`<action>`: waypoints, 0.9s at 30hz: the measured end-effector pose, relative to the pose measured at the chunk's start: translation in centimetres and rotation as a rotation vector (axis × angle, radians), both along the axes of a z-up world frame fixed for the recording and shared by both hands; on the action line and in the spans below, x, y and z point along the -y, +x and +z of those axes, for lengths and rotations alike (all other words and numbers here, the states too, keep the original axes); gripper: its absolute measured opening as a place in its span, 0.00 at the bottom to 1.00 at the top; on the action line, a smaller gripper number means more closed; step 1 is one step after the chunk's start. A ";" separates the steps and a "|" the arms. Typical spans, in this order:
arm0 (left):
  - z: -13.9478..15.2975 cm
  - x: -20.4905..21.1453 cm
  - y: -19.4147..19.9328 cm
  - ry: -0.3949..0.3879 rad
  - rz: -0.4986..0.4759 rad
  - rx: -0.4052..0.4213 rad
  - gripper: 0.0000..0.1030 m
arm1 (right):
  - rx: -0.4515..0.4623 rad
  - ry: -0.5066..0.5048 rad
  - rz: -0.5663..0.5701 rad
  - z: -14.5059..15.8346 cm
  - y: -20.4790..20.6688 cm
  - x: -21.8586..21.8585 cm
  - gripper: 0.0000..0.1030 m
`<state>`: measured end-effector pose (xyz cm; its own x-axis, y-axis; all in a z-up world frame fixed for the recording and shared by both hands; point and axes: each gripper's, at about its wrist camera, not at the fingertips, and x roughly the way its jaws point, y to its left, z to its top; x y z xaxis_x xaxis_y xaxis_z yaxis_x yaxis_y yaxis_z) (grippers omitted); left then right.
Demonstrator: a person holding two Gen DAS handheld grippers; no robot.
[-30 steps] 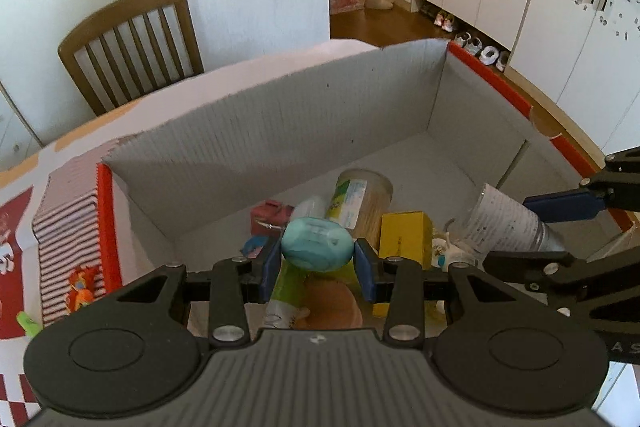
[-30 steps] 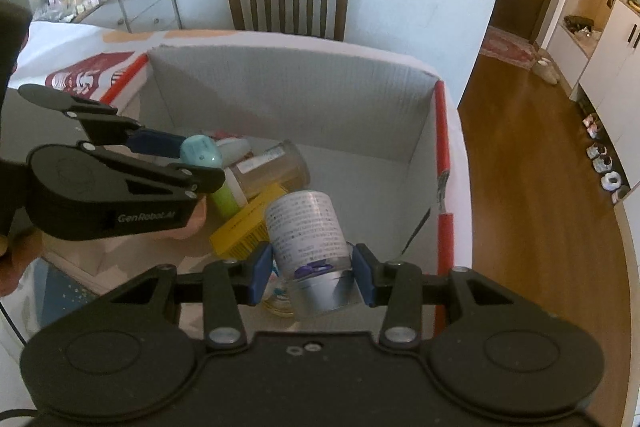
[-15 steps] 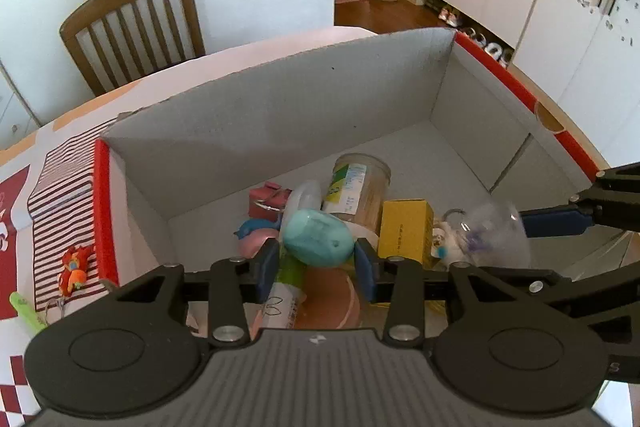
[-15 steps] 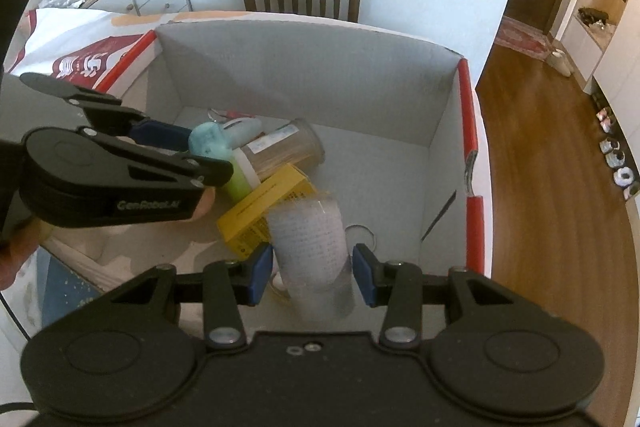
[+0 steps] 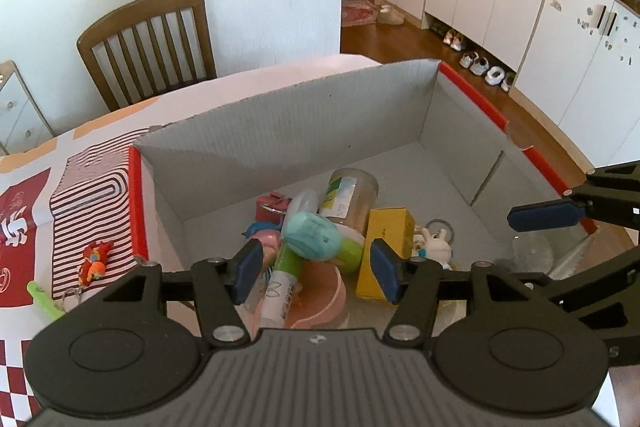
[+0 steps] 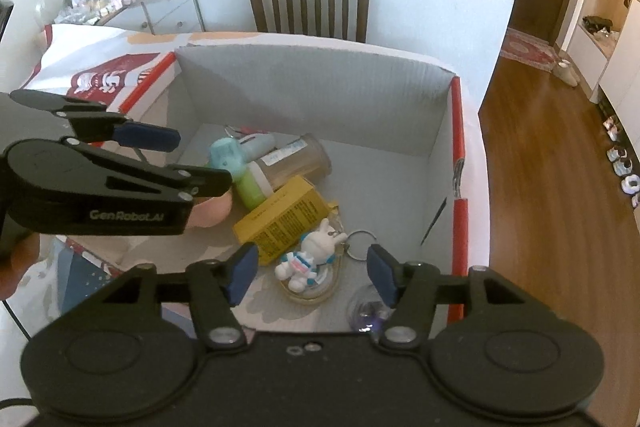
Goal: Organize rigid objects
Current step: 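Release the teal case and clear cup into the shoebox with both tools, then move both tools back toward the green stick and dragon keychain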
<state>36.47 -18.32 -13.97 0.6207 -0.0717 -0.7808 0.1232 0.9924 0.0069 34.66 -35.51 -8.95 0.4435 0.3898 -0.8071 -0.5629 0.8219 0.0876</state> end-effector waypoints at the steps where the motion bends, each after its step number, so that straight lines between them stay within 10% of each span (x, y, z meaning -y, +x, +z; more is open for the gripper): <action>1: 0.2 0.0 -0.3 0.000 0.002 0.006 0.57 | 0.005 0.005 0.001 0.2 -0.1 0.1 0.60; 27: 7.7 -2.9 -8.8 -0.043 0.094 0.185 0.75 | 0.129 0.166 0.055 6.6 -5.6 0.3 0.90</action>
<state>27.68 -15.39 -6.22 0.7587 -0.0375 -0.6503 0.0310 0.9993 -0.0215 29.06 -35.77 -2.38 0.5133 0.5394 -0.6675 -0.6222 0.7696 0.1435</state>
